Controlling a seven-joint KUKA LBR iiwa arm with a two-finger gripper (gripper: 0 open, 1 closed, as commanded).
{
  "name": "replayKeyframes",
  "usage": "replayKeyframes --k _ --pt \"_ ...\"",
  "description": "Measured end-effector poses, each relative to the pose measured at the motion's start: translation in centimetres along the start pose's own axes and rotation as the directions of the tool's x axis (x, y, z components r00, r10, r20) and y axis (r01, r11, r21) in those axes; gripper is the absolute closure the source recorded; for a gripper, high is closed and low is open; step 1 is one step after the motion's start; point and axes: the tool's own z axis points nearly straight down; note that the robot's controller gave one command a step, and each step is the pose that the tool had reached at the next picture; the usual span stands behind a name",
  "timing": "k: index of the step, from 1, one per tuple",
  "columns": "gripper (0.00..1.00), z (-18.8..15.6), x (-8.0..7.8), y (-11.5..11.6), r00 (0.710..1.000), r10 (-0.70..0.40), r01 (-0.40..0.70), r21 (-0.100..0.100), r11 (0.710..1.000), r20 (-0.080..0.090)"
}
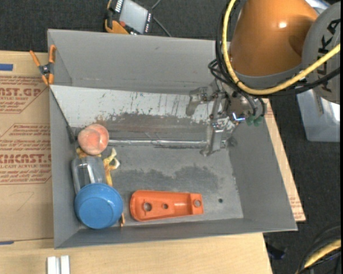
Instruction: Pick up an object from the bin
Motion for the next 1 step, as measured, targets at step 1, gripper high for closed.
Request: replayKeyframes --k 1 --pt "0.00 0.45 0.20 -1.02 1.000 -0.025 0.024 0.002 1.000 0.017"
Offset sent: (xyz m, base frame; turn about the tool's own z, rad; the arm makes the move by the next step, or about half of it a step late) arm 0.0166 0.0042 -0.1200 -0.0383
